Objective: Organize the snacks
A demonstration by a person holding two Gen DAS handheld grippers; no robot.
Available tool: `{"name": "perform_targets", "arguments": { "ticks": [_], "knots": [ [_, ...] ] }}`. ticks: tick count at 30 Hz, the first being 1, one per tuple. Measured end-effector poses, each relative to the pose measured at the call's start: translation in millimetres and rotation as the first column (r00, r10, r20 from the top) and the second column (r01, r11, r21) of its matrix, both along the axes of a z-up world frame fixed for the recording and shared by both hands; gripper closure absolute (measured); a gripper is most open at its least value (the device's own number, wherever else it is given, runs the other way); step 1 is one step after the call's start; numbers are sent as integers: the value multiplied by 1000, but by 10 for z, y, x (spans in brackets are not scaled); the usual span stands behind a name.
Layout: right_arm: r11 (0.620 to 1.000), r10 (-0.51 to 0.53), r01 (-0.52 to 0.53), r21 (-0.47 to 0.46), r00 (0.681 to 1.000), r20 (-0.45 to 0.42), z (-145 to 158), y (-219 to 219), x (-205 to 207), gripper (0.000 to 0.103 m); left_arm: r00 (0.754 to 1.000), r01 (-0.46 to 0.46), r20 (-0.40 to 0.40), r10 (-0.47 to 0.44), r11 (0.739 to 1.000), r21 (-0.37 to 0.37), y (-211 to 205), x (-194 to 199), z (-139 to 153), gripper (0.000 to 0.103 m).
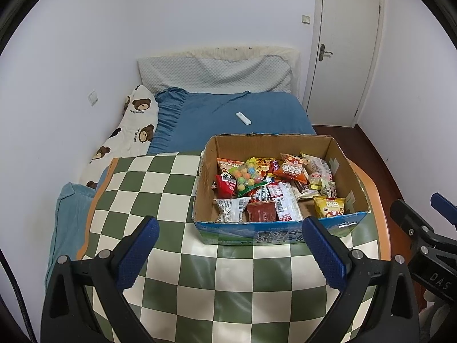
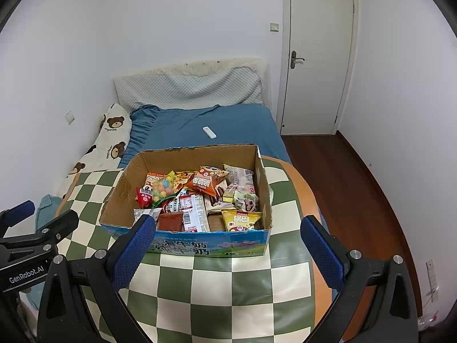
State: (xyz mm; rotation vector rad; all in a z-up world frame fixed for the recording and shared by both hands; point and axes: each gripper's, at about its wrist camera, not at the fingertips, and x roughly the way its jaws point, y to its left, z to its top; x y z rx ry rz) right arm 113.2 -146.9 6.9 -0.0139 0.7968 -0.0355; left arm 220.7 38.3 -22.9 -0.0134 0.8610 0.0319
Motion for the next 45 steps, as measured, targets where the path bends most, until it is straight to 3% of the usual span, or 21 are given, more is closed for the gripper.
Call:
{"name": "perform_targets", "arguments": {
  "ticks": [45],
  "knots": [
    [1000, 12, -12, 11, 1000, 4, 91, 2, -18, 0, 1000, 13, 10, -13, 1000, 0, -5, -25, 79, 0]
  ]
}}
